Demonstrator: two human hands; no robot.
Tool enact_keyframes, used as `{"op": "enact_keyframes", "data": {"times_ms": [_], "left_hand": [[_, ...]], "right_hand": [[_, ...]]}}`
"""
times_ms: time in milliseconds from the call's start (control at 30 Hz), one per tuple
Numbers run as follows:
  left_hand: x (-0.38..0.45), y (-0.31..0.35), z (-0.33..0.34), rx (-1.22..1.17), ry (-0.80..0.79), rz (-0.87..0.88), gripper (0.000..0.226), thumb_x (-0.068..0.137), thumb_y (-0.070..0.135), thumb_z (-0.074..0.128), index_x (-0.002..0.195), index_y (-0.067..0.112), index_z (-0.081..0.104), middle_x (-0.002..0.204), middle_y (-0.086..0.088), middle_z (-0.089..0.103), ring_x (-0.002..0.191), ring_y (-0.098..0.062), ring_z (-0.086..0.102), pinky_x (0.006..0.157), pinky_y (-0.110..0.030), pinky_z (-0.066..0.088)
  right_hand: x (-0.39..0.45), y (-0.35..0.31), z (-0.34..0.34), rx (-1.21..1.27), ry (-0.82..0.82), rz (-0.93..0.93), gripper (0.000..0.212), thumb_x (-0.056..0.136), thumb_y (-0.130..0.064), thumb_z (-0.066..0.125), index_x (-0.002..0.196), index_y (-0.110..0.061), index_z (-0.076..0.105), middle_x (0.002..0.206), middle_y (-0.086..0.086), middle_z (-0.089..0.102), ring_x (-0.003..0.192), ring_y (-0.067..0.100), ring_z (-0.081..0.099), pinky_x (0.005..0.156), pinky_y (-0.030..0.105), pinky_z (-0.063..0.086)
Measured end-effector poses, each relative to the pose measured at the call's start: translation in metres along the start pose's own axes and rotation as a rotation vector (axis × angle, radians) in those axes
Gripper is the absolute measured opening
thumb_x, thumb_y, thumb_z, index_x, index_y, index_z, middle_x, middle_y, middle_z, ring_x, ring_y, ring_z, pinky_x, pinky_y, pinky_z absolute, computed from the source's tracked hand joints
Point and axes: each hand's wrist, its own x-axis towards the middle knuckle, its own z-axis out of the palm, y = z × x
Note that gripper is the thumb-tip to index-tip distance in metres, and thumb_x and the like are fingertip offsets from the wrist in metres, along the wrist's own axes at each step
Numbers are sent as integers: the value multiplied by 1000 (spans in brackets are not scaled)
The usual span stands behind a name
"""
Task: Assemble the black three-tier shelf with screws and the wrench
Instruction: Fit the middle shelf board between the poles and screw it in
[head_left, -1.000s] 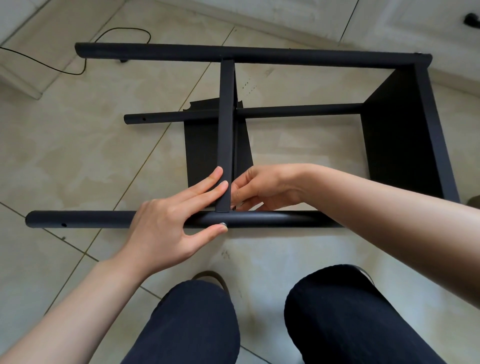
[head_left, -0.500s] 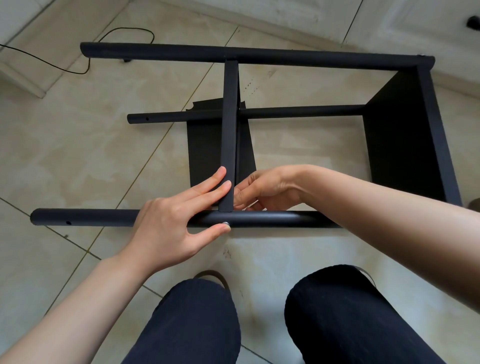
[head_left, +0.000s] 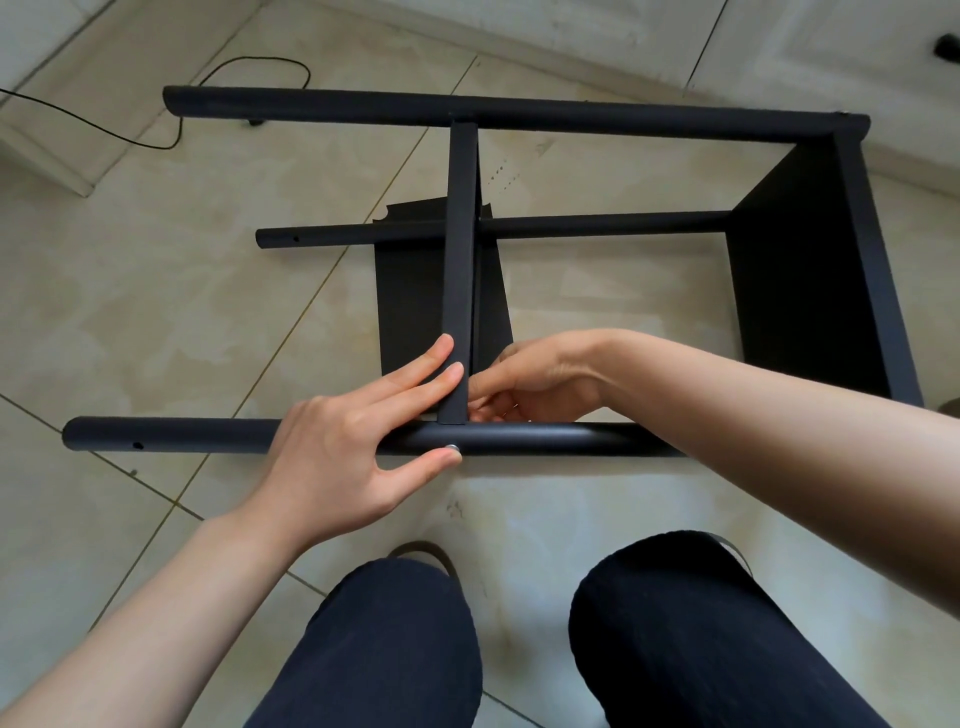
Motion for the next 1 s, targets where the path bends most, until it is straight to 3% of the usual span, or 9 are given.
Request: {"op": "enact_keyframes", "data": {"times_ms": [100,300,500,733,933,1000], "left_hand": [[0,0,0,-1,-4,-3,61,87,59,55,142,33,55,154,19,41,91,-8,74,58,-32,57],[0,0,-1,-5,-7,-5,61,86,59,56,142,33,55,154,19,41,98,-7,72,61,-31,58],[0,0,-1,-5,-11,-5,61,87,59,55,142,33,55,154,20,40,100,-6,72,61,-31,58],[0,-1,0,-5,-14,-11,62,87,61,55,143,35,53,155,21,39,93,-9,73,60,-32,58],[0,-1,0,-9,-6,-6,61,87,60,55,142,34,55,154,20,40,93,-8,73,59,-30,57],[0,-1,0,-8,-8,-8,62,87,61,55,142,34,55,154,20,40,93,-8,73,58,-31,57]], "right_hand": [[-2,0,-3,8,-3,13,19,97,-12,56,81,-8,65,63,0,65,56,8,61,58,20,52],[1,1,2,-29,12,-10,12,96,-14,60,87,-8,67,74,4,65,75,17,63,79,30,54],[-4,2,-4,-57,-18,-35,16,96,-15,60,86,-10,71,79,3,67,73,14,67,73,28,55],[2,7,2,-104,-9,-67,42,94,-21,63,52,-19,71,66,-2,65,67,9,66,72,24,55],[-4,9,-4,-63,-13,-77,25,95,-17,62,75,-15,76,78,3,66,76,13,67,85,32,53],[-1,10,-1,-93,19,-74,28,94,-16,63,69,-15,75,76,4,65,74,14,66,84,32,54]]}}
